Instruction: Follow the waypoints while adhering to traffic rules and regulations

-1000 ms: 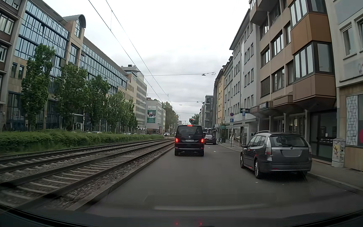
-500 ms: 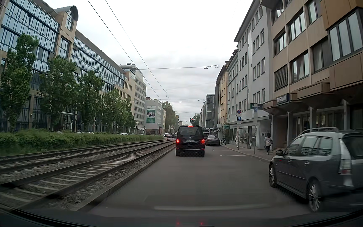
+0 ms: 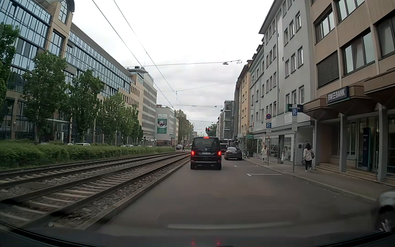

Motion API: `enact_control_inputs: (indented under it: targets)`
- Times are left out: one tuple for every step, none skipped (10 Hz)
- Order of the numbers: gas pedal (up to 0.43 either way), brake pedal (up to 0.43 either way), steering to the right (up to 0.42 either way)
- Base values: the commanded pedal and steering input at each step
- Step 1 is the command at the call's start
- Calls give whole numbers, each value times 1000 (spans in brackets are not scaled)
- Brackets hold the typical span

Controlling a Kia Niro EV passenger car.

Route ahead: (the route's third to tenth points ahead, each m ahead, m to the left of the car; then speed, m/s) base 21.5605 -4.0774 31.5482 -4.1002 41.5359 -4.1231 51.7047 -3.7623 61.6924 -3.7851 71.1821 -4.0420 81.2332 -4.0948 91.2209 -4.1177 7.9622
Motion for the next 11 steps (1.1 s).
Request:
enact_control_inputs:
  targets:
    - [8,0,5]
    - [8,0,5]
    - [8,0,5]
    - [8,0,5]
    - [8,0,5]
    - [8,0,5]
    - [8,0,5]
    - [20,0,5]
    - [20,0,5]
    - [20,0,5]
    - [20,0,5]
